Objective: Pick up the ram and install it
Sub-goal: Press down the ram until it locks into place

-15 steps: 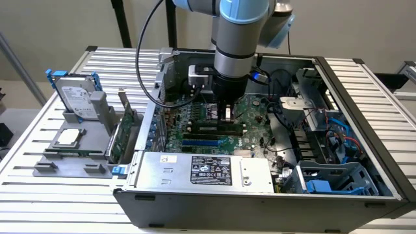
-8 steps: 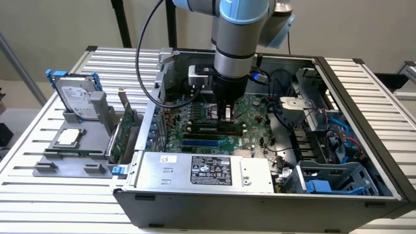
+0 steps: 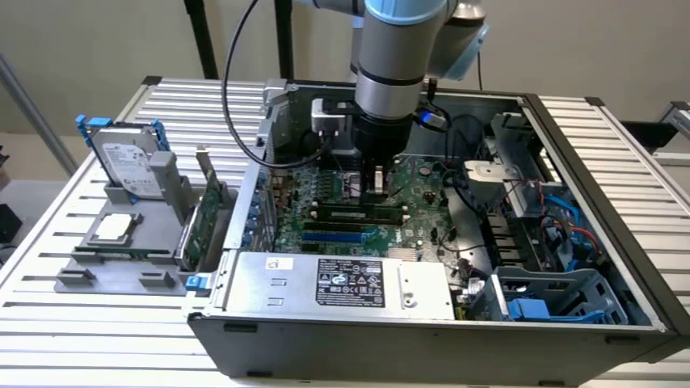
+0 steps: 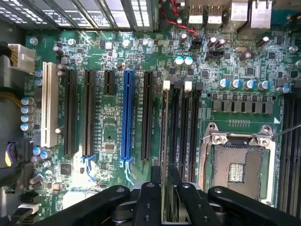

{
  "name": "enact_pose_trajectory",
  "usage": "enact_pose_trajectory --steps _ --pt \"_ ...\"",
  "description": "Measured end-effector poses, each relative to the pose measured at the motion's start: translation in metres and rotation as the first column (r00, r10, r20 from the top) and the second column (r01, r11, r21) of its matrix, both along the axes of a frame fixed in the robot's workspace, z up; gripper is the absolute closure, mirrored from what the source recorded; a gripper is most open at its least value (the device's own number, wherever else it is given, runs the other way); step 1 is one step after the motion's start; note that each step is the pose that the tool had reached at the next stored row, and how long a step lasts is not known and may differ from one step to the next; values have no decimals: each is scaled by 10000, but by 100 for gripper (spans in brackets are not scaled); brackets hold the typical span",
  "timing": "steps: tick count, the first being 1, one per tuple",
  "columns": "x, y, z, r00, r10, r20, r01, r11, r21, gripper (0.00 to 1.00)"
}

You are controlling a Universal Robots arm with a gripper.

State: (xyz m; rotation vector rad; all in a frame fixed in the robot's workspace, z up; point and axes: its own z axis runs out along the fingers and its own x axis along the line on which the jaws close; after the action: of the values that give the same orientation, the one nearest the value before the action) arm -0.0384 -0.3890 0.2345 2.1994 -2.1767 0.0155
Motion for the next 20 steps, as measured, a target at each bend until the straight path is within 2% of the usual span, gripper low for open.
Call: enact_pose_trajectory --steps 2,3,20 --pt "-9 0 22 10000 0 0 0 10000 1 0" --pt "-10 0 30 10000 0 1 0 10000 1 100" --pt "-19 1 23 10000 -1 7 1 10000 11 100"
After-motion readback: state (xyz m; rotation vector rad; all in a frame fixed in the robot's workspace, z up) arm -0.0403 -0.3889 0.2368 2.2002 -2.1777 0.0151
